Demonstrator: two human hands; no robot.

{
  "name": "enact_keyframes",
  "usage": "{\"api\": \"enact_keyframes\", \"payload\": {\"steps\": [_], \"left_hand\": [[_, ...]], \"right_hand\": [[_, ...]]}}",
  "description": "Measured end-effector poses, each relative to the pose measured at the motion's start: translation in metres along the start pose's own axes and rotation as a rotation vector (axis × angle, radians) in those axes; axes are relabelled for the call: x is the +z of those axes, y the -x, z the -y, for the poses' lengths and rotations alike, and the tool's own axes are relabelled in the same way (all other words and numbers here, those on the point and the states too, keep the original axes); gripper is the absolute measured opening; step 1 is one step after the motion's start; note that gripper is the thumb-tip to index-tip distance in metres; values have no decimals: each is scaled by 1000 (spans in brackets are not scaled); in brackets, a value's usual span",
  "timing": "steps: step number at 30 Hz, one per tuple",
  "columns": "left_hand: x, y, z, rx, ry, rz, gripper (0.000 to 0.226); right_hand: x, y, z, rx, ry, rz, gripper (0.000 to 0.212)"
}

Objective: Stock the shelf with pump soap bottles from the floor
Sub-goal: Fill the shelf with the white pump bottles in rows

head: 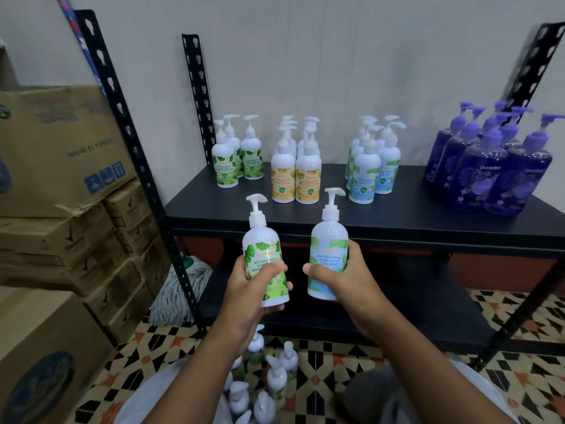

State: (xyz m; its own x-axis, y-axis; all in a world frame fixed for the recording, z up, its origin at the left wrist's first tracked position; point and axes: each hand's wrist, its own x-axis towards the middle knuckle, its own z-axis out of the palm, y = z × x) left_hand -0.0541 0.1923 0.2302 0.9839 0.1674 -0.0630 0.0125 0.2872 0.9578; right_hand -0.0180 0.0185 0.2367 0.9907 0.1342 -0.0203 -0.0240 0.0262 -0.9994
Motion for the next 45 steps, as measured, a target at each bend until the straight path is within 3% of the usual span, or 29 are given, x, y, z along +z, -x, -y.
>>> {"api": "enact_keyframes", "payload": {"steps": [3,8,14,19,28,33,39,45], "left_hand": [[16,-17,-5,25,-35,15,35],[60,-59,-24,70,-13,112,36],[120,-119,-32,142,-39,198,32],[145,-153,-14,170,-130,197,38],[150,-167,-8,129,-153,175,33],[150,-167,-7,95,-138,176,35],[150,-170,-6,93,-138,170,38],[149,-171,-5,78,-121,183,41]], "right_hand": [[-17,-15,14,-40,43,-44,70],[-60,-53,44,-152,66,-166,51],[-119,-104,62,-262,139,-323,55],[-147,-134,53,-280,208,-335,51],[-157,-161,35,-202,423,-316,58],[-161,-161,32,-132,530,-340,82],[-156,-167,37,-107,567,-405,63],[-155,-181,41,-92,590,-432,58]]}}
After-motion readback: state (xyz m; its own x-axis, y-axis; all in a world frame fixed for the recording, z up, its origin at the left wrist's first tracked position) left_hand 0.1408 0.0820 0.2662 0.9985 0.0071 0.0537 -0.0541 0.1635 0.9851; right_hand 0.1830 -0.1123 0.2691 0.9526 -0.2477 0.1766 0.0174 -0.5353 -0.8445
